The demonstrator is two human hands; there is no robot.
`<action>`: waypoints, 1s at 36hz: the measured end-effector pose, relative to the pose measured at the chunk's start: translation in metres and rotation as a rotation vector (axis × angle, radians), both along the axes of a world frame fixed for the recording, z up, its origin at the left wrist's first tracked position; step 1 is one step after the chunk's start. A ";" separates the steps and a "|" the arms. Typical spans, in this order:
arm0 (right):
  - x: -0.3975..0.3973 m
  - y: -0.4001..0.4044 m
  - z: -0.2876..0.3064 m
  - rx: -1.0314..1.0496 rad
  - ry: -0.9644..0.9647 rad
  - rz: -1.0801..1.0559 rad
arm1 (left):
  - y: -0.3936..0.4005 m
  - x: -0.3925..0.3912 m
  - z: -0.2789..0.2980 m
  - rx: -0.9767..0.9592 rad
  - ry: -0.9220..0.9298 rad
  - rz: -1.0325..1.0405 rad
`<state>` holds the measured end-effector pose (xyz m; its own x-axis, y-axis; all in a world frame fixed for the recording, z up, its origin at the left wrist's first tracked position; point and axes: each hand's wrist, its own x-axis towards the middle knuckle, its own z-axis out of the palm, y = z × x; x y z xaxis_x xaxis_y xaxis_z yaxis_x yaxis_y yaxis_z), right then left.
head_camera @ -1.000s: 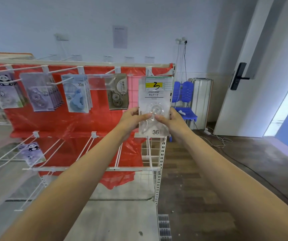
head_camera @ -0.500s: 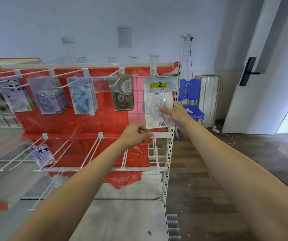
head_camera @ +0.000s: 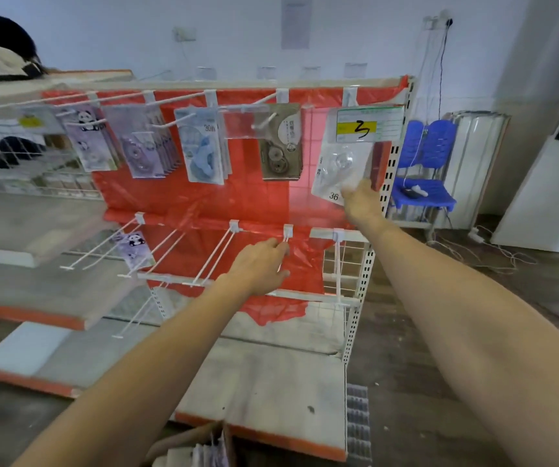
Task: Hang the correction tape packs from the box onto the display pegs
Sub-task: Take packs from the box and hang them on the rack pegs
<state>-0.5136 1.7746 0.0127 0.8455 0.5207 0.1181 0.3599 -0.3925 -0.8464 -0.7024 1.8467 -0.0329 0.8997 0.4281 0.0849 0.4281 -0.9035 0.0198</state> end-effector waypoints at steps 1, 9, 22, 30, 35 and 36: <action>-0.004 -0.002 -0.009 -0.070 -0.050 0.020 | -0.001 -0.005 -0.004 0.006 0.010 0.024; -0.048 -0.020 -0.067 -0.384 -0.349 0.263 | -0.009 -0.052 -0.032 -0.078 0.040 0.169; -0.160 -0.008 -0.134 -0.606 -0.469 0.606 | 0.007 -0.157 -0.090 -0.147 0.192 0.296; -0.286 0.032 -0.185 -0.649 -0.352 0.664 | 0.053 -0.272 -0.127 -0.312 0.187 0.322; -0.368 0.052 -0.225 -0.680 -0.244 0.696 | 0.085 -0.341 -0.159 -0.415 0.221 0.349; -0.382 0.053 -0.235 -0.686 -0.220 0.694 | 0.088 -0.352 -0.169 -0.427 0.234 0.356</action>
<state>-0.8954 1.8278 -0.2222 0.3237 0.9051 -0.2757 0.8163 -0.4145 -0.4023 -1.0540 1.9348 -0.2016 0.6687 0.6590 -0.3443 0.7397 -0.6366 0.2181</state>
